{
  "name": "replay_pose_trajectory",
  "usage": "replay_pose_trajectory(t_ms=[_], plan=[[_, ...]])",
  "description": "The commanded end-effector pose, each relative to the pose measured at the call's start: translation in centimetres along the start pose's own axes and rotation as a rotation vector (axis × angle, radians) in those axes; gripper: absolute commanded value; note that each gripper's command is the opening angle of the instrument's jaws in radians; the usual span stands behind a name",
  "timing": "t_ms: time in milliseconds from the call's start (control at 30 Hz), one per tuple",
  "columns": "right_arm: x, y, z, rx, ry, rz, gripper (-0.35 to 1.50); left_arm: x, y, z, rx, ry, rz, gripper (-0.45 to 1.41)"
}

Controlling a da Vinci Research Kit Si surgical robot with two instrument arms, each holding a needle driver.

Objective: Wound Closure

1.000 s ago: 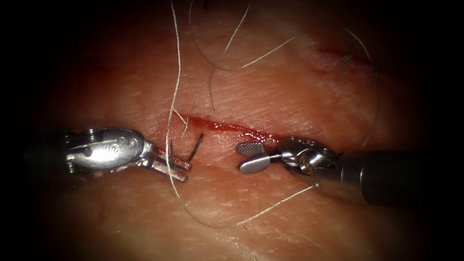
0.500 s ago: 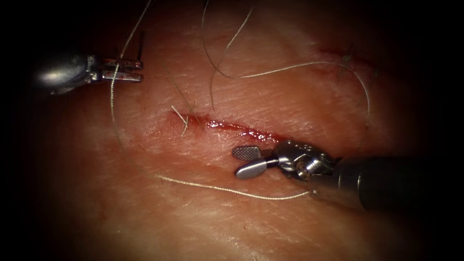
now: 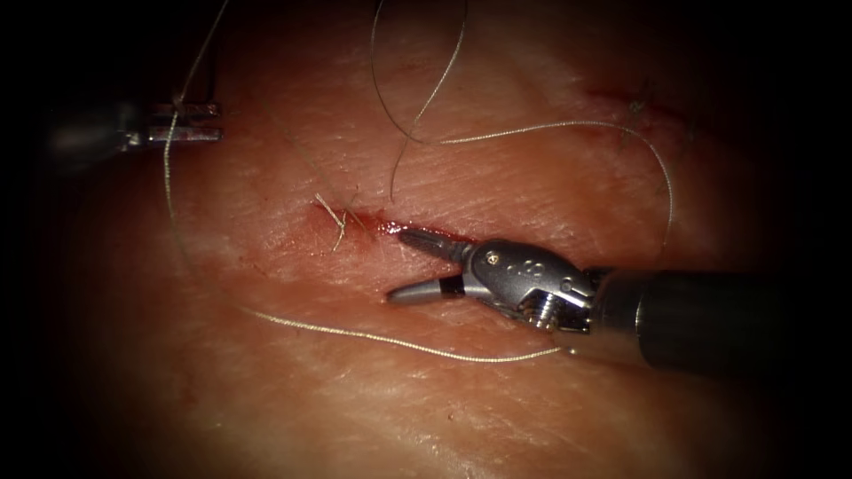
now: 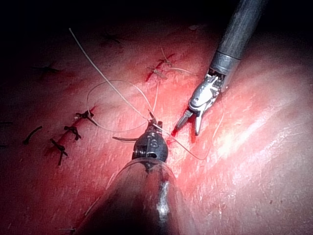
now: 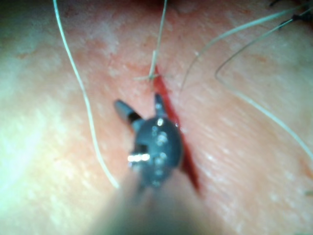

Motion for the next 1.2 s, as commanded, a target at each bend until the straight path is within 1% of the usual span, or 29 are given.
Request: replay_pose_trajectory(t_ms=[33,67,100,167,200,267,333,367,433,500,533,600,667,700,733,800,867,1033,1067,1133,1167,1200], plan=[[-0.02,0.03,0.12,-0.029,-0.022,-0.037,0.87,-0.02,0.06,0.08,-0.007,0.013,0.0,-0.45],[-0.04,0.05,0.15,-0.055,-0.046,-0.062,0.75,0.0,0.14,0.08,-0.015,0.023,0.001,-0.45],[-0.1,0.09,0.2,-0.087,-0.078,-0.104,0.5,0.02,0.26,0.08,-0.029,0.036,0.004,-0.45],[-0.15,0.11,0.24,-0.082,-0.083,-0.124,0.11,0.05,0.37,0.08,-0.038,0.047,0.008,-0.45],[-0.18,0.11,0.26,-0.082,-0.083,-0.129,-0.01,0.06,0.42,0.07,-0.041,0.054,0.015,-0.45],[-0.23,0.1,0.29,-0.079,-0.081,-0.15,-0.12,0.09,0.52,0.05,-0.049,0.068,0.017,-0.45],[-0.25,0.08,0.33,-0.075,-0.079,-0.171,-0.16,0.11,0.6,0.04,-0.053,0.078,0.014,-0.45],[-0.26,0.05,0.37,-0.072,-0.081,-0.185,-0.22,0.13,0.67,0.05,-0.059,0.087,0.011,-0.45],[-0.26,0.05,0.41,-0.069,-0.079,-0.197,-0.29,0.15,0.71,0.05,-0.061,0.089,0.014,-0.45],[-0.26,0.05,0.43,-0.069,-0.085,-0.197,-0.26,0.17,0.73,0.05,-0.063,0.09,0.014,-0.45],[-0.27,0.05,0.44,-0.065,-0.096,-0.199,-0.16,0.17,0.73,0.05,-0.063,0.091,0.014,-0.45],[-0.28,0.05,0.45,-0.057,-0.109,-0.201,0.11,0.17,0.73,0.05,-0.063,0.091,0.014,-0.45],[-0.29,0.04,0.45,-0.056,-0.112,-0.202,0.43,0.17,0.73,0.04,-0.065,0.092,0.015,-0.45],[-0.29,0.04,0.45,-0.054,-0.111,-0.202,0.51,0.17,0.73,0.04,-0.065,0.092,0.015,-0.45],[-0.29,0.04,0.46,-0.057,-0.112,-0.203,0.65,0.17,0.73,0.04,-0.065,0.092,0.015,-0.45],[-0.29,0.04,0.48,-0.059,-0.112,-0.203,0.82,0.17,0.74,0.03,-0.066,0.092,0.016,-0.45],[-0.29,0.04,0.49,-0.06,-0.113,-0.203,0.9,0.18,0.75,0.02,-0.067,0.093,0.016,-0.45],[-0.28,0.05,0.54,-0.065,-0.114,-0.201,0.93,0.23,0.79,-0.02,-0.068,0.093,0.015,-0.45],[-0.28,0.06,0.56,-0.066,-0.115,-0.2,0.88,0.24,0.8,-0.03,-0.069,0.093,0.014,-0.45],[-0.27,0.07,0.58,-0.071,-0.116,-0.199,0.72,0.27,0.81,-0.04,-0.069,0.093,0.013,-0.45],[-0.26,0.08,0.6,-0.073,-0.117,-0.198,0.46,0.28,0.81,-0.04,-0.069,0.093,0.012,-0.45],[-0.25,0.08,0.6,-0.065,-0.113,-0.197,0.08,0.29,0.82,-0.04,-0.069,0.093,0.012,-0.45]])
